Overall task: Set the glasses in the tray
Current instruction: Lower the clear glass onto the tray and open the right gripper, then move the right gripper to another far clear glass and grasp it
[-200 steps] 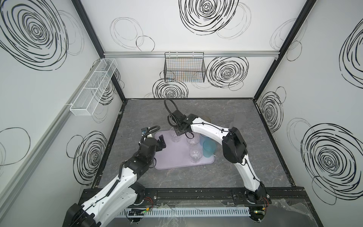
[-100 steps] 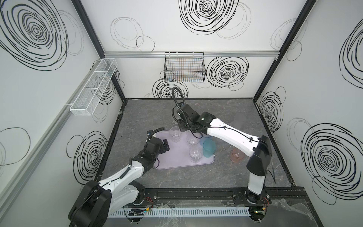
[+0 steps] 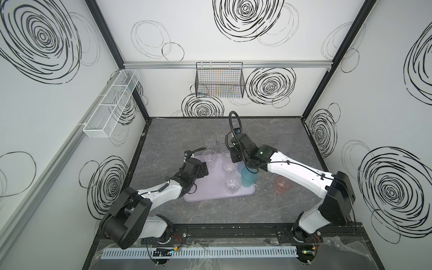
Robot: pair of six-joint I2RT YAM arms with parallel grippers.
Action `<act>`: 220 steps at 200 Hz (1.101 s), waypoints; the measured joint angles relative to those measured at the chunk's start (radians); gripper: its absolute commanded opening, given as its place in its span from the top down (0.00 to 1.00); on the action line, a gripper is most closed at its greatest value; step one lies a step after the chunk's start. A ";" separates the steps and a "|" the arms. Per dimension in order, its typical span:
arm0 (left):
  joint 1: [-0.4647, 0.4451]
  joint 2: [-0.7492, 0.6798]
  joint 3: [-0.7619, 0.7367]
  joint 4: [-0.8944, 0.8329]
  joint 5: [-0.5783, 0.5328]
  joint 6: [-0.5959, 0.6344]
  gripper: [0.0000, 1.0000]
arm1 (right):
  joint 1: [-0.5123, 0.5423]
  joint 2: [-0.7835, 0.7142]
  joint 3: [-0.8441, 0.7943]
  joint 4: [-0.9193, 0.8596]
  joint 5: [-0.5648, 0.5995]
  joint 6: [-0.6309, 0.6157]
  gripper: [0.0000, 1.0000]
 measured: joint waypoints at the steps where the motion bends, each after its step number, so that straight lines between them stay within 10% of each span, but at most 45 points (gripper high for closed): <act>1: -0.001 0.002 0.001 0.000 -0.001 0.000 0.01 | -0.001 -0.001 -0.001 0.000 0.000 0.000 0.56; 112: -0.032 -0.139 0.037 -0.095 -0.068 0.042 0.02 | -0.059 -0.060 -0.055 0.065 -0.035 0.002 0.56; 220: -0.071 -0.337 0.147 -0.260 0.037 0.280 0.04 | -0.271 0.435 0.474 0.034 -0.194 -0.069 0.50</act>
